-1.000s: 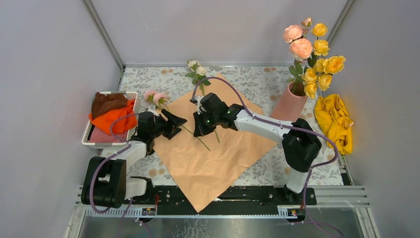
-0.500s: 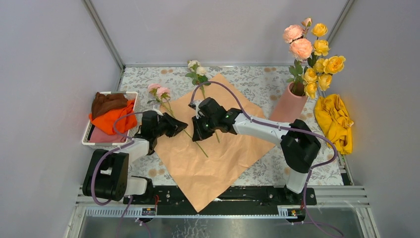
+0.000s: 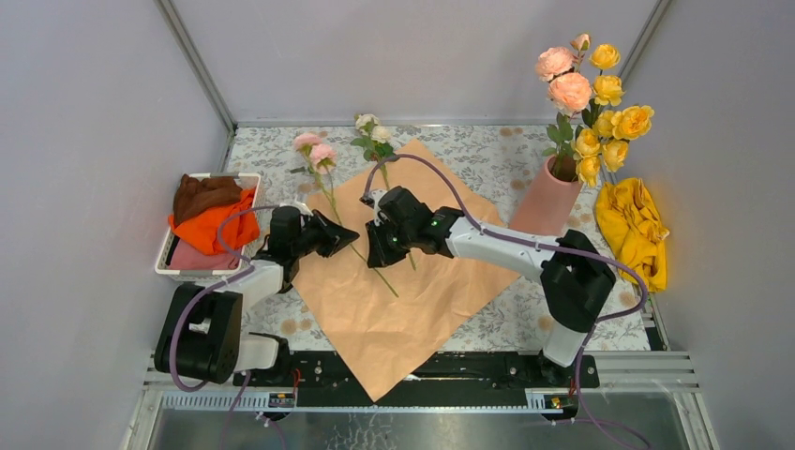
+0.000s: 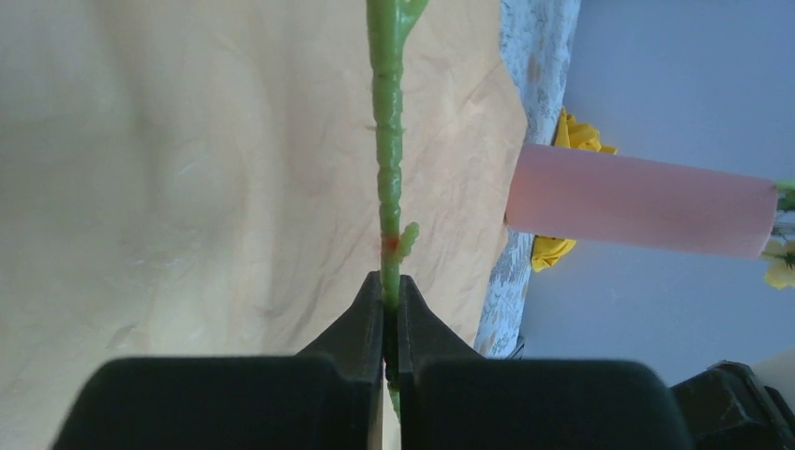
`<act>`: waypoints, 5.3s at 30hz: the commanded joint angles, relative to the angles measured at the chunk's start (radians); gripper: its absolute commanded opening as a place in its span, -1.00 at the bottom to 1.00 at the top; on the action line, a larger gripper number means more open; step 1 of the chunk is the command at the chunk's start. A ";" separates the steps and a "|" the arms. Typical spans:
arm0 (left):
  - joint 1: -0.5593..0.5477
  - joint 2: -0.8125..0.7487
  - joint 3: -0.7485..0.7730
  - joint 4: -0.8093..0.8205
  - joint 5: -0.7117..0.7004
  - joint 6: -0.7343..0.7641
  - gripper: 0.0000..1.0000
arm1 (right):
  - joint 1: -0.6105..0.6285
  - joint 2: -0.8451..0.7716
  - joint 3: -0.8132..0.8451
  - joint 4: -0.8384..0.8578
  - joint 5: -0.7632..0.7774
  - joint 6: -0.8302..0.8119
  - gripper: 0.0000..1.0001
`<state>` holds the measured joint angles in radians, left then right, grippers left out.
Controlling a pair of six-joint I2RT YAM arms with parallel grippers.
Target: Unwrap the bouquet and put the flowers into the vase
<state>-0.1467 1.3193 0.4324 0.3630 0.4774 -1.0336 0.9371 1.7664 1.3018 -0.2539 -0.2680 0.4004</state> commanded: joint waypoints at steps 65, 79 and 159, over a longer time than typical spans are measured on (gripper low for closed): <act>-0.679 -0.287 0.264 -0.326 -0.513 0.468 -1.00 | -0.201 -0.005 0.585 -0.245 0.271 -0.162 0.08; -0.699 -0.292 0.283 -0.352 -0.544 0.463 -1.00 | -0.202 -0.044 0.571 -0.233 0.217 -0.164 -0.76; -0.702 -0.487 0.269 -0.415 -0.695 0.386 0.46 | -0.261 -0.460 0.566 0.541 1.069 -1.143 -1.00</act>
<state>-0.8444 0.8341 0.7078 -0.0998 -0.2092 -0.6388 0.7208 1.3174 1.8935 0.2459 0.7986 -0.7918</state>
